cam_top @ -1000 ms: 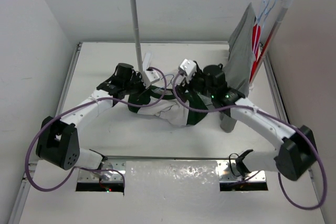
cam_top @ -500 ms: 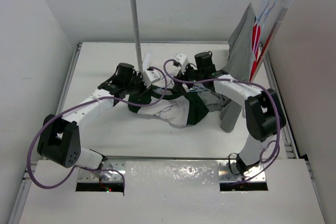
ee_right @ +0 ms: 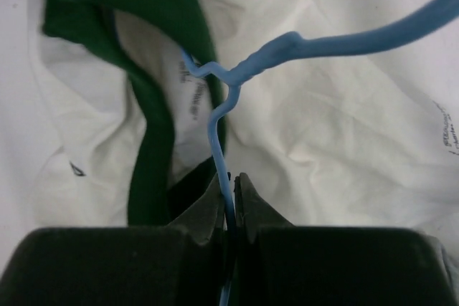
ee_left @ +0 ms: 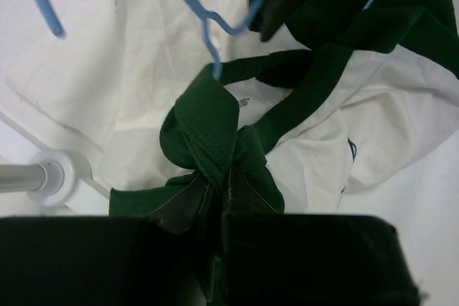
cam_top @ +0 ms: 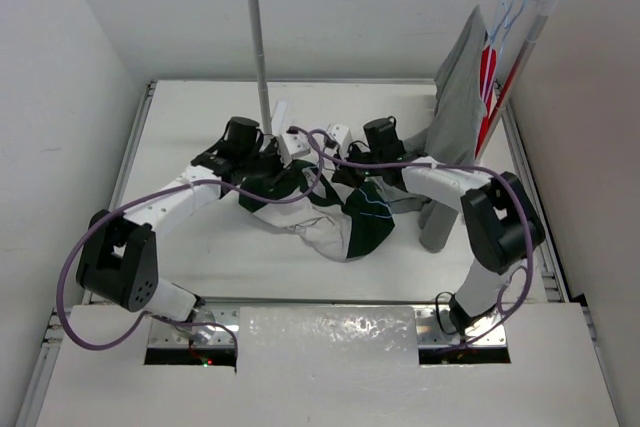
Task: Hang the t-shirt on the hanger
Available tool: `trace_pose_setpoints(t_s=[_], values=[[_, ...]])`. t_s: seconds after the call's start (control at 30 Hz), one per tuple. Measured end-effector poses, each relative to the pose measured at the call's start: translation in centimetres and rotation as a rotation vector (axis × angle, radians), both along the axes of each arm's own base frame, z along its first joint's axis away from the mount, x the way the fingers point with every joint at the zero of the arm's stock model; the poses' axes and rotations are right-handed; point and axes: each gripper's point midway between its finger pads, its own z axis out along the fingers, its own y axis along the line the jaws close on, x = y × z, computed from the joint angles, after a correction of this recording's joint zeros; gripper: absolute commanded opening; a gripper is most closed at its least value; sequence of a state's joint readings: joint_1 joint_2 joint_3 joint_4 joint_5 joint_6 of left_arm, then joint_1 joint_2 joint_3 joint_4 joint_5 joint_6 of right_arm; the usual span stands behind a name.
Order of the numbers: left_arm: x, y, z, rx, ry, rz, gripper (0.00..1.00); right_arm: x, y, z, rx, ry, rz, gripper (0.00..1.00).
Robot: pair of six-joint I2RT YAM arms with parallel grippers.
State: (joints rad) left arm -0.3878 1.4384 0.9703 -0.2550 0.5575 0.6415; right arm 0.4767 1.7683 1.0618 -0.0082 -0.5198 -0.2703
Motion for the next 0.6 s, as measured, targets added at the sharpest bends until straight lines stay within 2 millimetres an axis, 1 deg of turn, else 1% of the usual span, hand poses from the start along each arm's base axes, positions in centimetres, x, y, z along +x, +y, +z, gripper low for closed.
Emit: trace_pose_setpoints(t_s=[0.1,0.13,0.17,0.23,0.27,0.33,0.47,0.6], values=[[0.7,-0.5,0.2,0.002,-0.011,-0.003,0.01,-1.3,0.1,1.0,-0.009,-0.067,0.01,0.0],[1.0,-0.6,0.2,0.005,-0.012,-0.003,0.03,-1.6,0.1,1.5,-0.011,-0.086,0.008,0.0],[1.2,-0.7,0.3,0.009,-0.012,-0.006,0.08,-1.7,0.1,2.0,-0.009,-0.114,0.001,0.0],[1.9,-0.9,0.7,0.016,-0.018,-0.009,0.11,-2.0,-0.3,2.8,-0.009,-0.159,-0.014,0.0],[2.2,-1.1,1.0,0.017,-0.022,-0.01,0.15,-2.2,-0.5,3.1,-0.009,-0.177,-0.018,0.0],[2.7,-1.3,1.5,0.019,-0.03,-0.019,0.18,-2.4,-0.8,3.9,-0.006,-0.224,-0.026,0.0],[2.5,-1.4,2.0,0.037,-0.052,-0.07,0.24,-3.4,-0.6,5.4,0.026,-0.294,-0.017,0.0],[1.9,-1.3,1.7,0.065,-0.074,-0.134,0.31,-3.2,0.0,6.6,0.06,-0.332,-0.012,0.0]])
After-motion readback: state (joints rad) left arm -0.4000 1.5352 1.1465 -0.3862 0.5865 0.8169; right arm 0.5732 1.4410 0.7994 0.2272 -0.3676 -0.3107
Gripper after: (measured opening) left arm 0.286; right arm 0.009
